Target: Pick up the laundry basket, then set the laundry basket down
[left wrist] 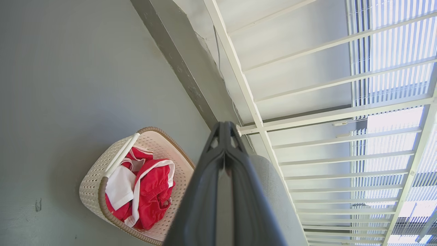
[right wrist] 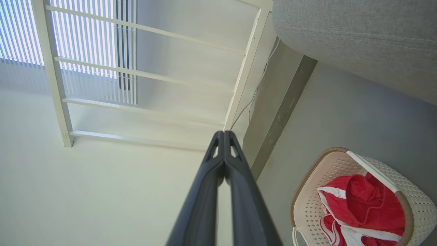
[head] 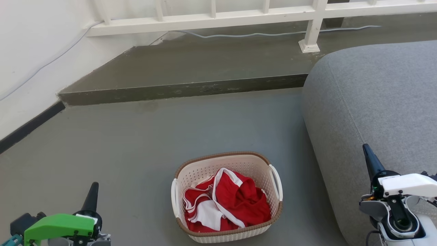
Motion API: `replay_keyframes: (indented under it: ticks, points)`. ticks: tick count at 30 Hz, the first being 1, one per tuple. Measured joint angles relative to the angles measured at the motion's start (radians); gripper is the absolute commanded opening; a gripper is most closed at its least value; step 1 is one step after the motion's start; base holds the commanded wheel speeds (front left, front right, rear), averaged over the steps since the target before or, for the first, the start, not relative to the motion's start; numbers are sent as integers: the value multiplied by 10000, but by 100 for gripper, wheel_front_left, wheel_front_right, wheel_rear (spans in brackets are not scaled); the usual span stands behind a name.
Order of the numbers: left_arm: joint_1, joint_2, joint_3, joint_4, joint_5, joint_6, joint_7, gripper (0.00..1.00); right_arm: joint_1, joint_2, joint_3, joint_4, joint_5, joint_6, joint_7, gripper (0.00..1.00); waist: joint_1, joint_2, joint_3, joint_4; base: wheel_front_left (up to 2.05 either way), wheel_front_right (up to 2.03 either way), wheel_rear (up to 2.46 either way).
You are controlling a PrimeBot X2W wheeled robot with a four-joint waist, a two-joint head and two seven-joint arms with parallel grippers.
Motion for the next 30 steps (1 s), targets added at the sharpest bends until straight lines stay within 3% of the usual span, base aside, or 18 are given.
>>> replay_keyframes:
  ticks: [21, 30]
  points:
    - [-523, -10, 552, 29, -2796, -518, 616, 0, -22, 443, -1093, -98, 2380, 453, 694, 0, 0, 0, 87, 242, 0, 0, 0]
    - [-568, -15, 554, 27, -2882, -518, 616, 0, -24, 499, -1108, -100, 2383, 454, 694, 0, 0, 0, 87, 242, 0, 0, 0]
